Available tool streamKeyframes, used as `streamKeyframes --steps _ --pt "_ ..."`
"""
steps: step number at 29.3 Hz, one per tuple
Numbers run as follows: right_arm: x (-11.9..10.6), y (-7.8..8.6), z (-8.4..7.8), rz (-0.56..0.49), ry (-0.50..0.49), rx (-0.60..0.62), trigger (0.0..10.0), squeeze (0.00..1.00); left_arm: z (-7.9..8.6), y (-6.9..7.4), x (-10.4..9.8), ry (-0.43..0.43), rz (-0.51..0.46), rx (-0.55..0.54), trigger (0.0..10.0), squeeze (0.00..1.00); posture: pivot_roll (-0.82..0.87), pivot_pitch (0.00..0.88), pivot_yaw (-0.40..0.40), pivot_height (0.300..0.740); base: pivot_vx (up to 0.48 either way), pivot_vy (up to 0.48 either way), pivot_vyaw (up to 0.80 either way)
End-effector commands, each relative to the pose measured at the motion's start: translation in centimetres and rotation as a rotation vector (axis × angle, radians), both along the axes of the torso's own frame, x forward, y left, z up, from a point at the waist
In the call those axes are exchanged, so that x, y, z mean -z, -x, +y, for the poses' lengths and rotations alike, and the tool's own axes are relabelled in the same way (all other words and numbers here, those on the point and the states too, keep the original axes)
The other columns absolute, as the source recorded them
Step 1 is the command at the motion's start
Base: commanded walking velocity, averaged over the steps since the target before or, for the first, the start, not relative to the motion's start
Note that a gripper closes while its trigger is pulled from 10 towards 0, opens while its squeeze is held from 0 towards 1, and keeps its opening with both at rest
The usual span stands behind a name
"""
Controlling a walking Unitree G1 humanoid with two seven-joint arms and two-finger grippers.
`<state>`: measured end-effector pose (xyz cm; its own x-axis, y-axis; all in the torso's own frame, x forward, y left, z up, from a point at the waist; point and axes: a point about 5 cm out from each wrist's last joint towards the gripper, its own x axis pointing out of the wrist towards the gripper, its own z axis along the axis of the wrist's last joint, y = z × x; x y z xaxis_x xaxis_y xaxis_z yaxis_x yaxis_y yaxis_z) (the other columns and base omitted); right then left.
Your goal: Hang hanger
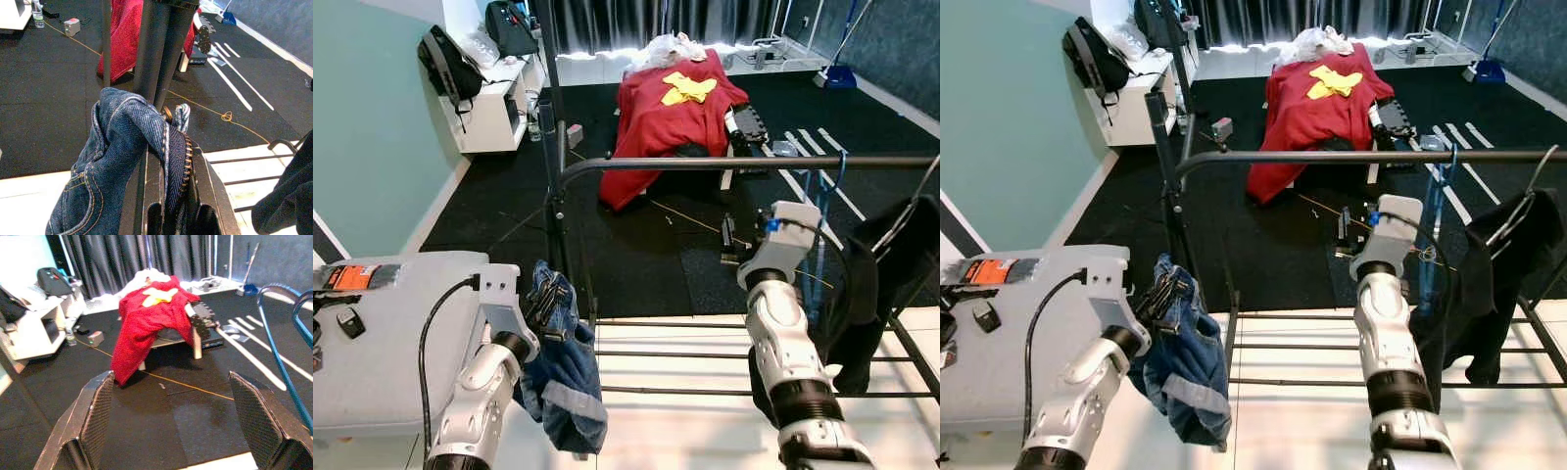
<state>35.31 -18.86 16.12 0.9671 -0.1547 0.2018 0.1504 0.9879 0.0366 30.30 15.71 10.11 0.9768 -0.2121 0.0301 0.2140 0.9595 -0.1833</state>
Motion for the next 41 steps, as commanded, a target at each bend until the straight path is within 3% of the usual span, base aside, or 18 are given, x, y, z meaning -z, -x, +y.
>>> streamKeyframes --steps 1,10,19,27,33,41 --pt "-0.1 0.6 0.8 -0.039 0.035 -0.003 10.0 0.00 0.2 -0.2 -0.7 -0.005 -0.038 0.004 10.0 0.00 0.08 0.025 0.077 0.740 0.000 0.000 0.00" --pt "-1.4 1.3 -0.2 -0.140 0.067 0.072 10.0 0.00 0.2 -0.3 -0.9 0.001 -0.039 0.005 10.0 0.00 0.08 0.027 0.078 0.740 0.000 0.000 0.00" --pt "-1.9 1.8 -1.1 -0.162 0.082 0.132 10.0 0.00 0.2 -0.2 -0.8 0.007 -0.037 0.006 10.0 0.00 0.08 0.030 0.074 0.740 0.000 0.000 0.00" --pt "-1.9 1.7 -2.1 -0.121 0.090 0.174 10.0 0.00 0.0 -0.1 -0.7 0.008 -0.031 0.015 10.0 0.00 0.08 0.034 0.075 0.740 0.000 0.000 0.00" --pt "-1.7 1.7 -3.2 -0.031 0.103 0.196 10.0 0.00 -0.1 0.0 -0.6 0.010 -0.024 0.024 10.0 0.00 0.08 0.041 0.079 0.740 0.000 0.000 0.00" --pt "-2.1 1.9 -3.8 -0.021 0.121 0.211 10.0 0.00 -0.3 0.1 -0.5 0.017 -0.021 0.031 10.0 0.00 0.08 0.041 0.074 0.740 0.000 0.000 0.00"
